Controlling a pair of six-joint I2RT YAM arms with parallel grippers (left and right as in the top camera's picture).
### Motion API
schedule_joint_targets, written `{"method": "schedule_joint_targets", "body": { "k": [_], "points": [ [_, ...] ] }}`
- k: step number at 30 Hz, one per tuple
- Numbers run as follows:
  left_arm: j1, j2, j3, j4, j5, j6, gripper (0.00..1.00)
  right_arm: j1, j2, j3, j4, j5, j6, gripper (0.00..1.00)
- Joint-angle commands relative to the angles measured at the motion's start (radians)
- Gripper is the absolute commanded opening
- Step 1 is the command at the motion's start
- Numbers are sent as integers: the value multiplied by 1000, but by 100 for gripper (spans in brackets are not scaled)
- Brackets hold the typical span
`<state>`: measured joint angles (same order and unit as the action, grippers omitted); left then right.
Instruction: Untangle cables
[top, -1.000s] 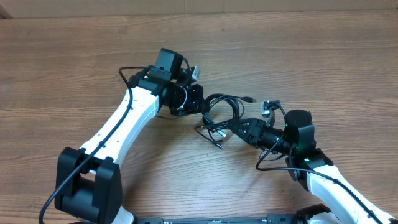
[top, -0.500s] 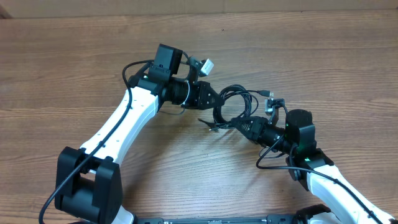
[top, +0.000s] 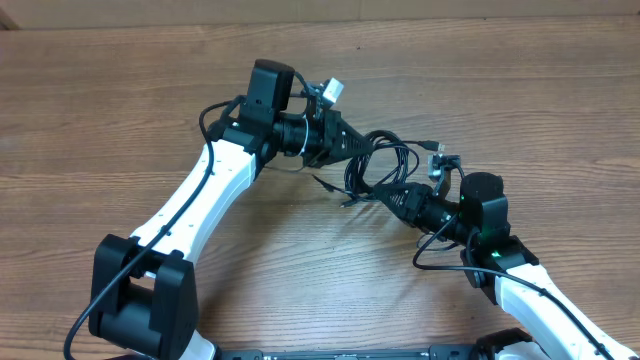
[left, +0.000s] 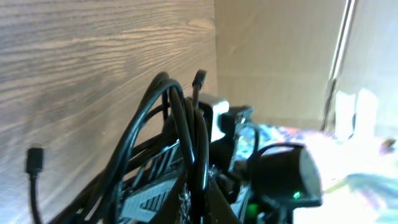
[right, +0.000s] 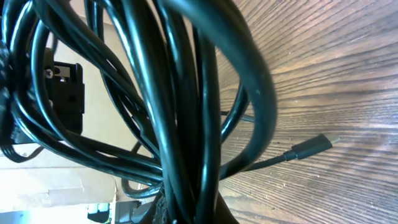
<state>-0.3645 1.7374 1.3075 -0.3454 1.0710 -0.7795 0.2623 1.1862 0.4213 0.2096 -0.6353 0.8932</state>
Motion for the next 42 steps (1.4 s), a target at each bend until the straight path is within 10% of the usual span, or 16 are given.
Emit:
{"method": "schedule_joint_targets", "body": {
  "k": [1,13,32,42],
  "points": [
    [12,-17,23,71,44,-240,4,9,15,-21,-45,13,-38,4],
    [26,-16,23,72,-234,-416,5,9,14,-22,-141,-38,-37,4],
    [16,-16,23,-303,-389,328,44,9,15,-22,-60,-62,-230,9],
    [-96,-14,23,-417,-690,361,37,9,15,-22,-55,-65,-233,9]
  ]
}}
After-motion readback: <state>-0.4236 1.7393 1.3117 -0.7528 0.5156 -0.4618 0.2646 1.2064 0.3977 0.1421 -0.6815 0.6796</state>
